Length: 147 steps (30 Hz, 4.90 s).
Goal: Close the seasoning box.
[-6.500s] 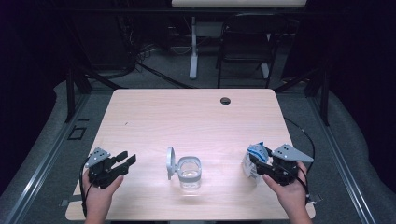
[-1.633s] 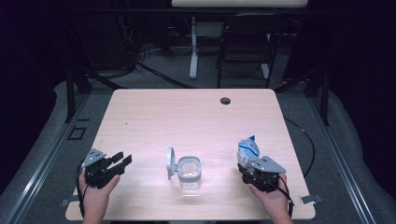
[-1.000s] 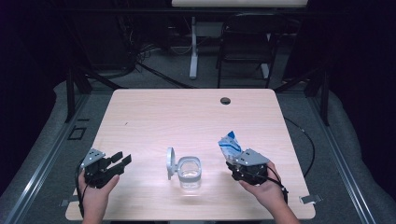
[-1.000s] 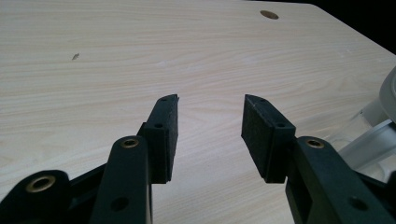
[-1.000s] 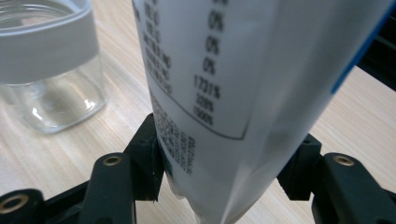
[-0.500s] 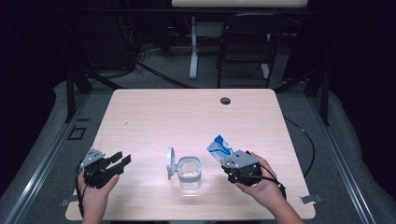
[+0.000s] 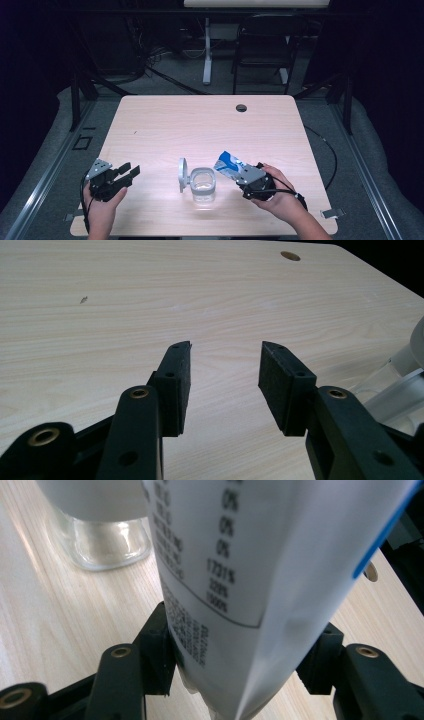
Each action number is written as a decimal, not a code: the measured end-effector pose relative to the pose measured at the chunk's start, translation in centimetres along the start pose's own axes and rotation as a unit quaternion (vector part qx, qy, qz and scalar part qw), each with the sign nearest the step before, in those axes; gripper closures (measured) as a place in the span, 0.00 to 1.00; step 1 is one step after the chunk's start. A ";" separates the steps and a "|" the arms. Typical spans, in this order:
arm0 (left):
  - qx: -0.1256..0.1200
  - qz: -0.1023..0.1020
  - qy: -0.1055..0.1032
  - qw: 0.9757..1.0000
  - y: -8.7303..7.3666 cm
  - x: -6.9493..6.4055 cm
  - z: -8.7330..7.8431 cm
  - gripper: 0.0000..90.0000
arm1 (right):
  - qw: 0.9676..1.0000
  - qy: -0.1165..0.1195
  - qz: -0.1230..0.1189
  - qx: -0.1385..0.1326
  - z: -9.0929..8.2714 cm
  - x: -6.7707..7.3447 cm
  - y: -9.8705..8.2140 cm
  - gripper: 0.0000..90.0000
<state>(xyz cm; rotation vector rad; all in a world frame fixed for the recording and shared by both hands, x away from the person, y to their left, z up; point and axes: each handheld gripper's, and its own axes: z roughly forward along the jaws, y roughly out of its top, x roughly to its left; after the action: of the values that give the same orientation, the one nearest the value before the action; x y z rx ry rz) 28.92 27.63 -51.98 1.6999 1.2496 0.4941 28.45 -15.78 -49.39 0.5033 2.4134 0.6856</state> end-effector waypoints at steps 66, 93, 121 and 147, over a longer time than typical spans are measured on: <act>0.014 0.004 0.010 1.000 -0.1 0.2 0.1 0.57 | 0.973 -0.047 -0.186 0.132 2.4 1.1 2.1 0.48; 0.012 -0.001 0.012 1.000 -0.2 0.3 0.2 0.57 | 0.962 -0.058 -0.221 0.150 2.3 1.1 2.6 0.49; 0.012 0.000 0.011 1.000 -0.2 0.4 0.2 0.58 | 0.955 -0.061 -0.237 0.165 2.0 0.9 3.0 0.49; 0.013 0.000 0.011 1.000 -0.2 0.5 0.2 0.58 | 0.946 -0.068 -0.258 0.185 1.7 0.8 3.5 0.49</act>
<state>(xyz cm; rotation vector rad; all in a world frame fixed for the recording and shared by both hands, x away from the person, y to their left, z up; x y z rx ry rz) 29.13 28.00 -52.35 1.7206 1.2769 0.4996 29.54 -12.03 -48.92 0.0400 2.3948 -0.0299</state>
